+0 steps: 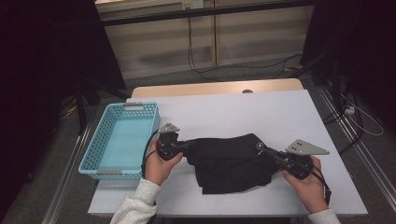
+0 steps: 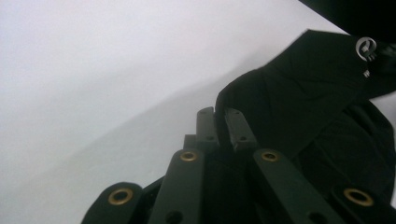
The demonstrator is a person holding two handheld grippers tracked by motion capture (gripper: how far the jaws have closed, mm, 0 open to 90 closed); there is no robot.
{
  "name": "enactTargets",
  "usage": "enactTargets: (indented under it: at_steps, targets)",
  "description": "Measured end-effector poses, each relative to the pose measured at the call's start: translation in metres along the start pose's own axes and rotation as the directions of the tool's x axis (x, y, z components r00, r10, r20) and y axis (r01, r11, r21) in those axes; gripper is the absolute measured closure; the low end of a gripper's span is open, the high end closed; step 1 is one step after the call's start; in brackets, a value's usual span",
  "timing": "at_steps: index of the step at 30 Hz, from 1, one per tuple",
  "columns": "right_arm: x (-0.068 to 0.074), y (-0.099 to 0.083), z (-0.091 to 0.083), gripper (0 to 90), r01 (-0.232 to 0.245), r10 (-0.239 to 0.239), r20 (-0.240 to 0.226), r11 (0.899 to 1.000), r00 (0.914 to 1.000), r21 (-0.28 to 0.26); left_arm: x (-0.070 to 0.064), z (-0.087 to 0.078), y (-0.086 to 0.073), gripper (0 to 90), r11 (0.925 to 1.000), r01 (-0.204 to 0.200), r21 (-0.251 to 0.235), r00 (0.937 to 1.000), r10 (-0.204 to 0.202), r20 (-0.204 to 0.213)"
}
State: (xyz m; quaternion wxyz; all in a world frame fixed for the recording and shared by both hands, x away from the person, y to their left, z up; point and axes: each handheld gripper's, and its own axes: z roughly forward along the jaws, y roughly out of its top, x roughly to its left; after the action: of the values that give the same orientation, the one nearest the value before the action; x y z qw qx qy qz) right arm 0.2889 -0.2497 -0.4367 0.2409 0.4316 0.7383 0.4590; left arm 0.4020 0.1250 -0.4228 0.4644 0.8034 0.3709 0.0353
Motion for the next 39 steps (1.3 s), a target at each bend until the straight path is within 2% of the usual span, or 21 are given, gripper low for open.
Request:
enactTargets:
  at_steps: [1,3,6,7,8,10,13,16,20,29,36,39]
  targets:
    - [0.01,-0.003,0.004,87.7,0.024,-0.023,-0.03,0.999,0.9993,0.028,0.0,0.003,-0.004,86.0,1.0,0.002,0.005,1.0,-0.002,0.006]
    - [0.021,-0.008,0.009,87.5,0.071,-0.067,-0.06,0.995,0.9959,0.067,0.001,0.004,-0.006,86.0,0.9999,-0.002,0.012,1.0,0.002,0.008]
    - [0.034,-0.014,0.015,87.0,0.105,-0.094,-0.106,0.989,0.99,0.108,0.001,0.004,-0.014,85.9,1.0,0.002,0.009,0.9999,-0.002,0.017]
    - [0.034,-0.014,0.015,87.0,0.105,-0.094,-0.106,0.989,0.99,0.108,0.001,0.004,-0.014,85.9,1.0,0.002,0.009,0.9999,-0.002,0.017]
    - [0.038,-0.016,0.02,84.9,0.118,-0.099,-0.13,0.983,0.9865,0.144,0.001,0.003,-0.016,85.9,0.9999,0.004,0.013,0.9998,-0.004,0.018]
    - [0.039,-0.02,0.024,83.8,0.125,-0.104,-0.135,0.98,0.9853,0.157,0.001,0.002,-0.016,85.8,0.9999,0.002,0.012,0.9999,-0.002,0.016]
    - [0.038,-0.02,0.025,81.6,0.106,-0.081,-0.153,0.981,0.985,0.164,0.0,0.001,-0.016,85.6,1.0,-0.004,0.009,0.9998,0.004,0.019]
    - [0.039,-0.016,0.025,72.2,0.115,-0.09,-0.162,0.982,0.9826,0.152,-0.002,0.0,-0.017,85.4,1.0,-0.006,0.007,0.9998,0.005,0.022]
    - [0.038,-0.011,0.022,66.8,0.109,-0.087,-0.163,0.985,0.9827,0.132,-0.002,0.0,-0.017,85.3,1.0,-0.006,0.006,0.9998,0.005,0.019]
    - [0.029,0.0,0.013,62.0,0.08,-0.066,-0.137,0.992,0.9885,0.102,-0.001,0.0,-0.018,85.3,1.0,-0.004,0.009,0.9999,0.004,0.015]
    - [0.016,0.009,0.008,54.4,0.035,-0.027,-0.1,0.997,0.9946,0.076,0.0,0.0,-0.018,85.3,0.9999,-0.003,0.011,0.9999,0.003,0.015]
    - [0.006,0.017,0.007,47.9,-0.006,0.011,-0.081,0.998,0.9966,0.062,0.0,0.001,-0.018,85.3,0.9999,-0.007,0.014,0.9999,0.006,0.013]
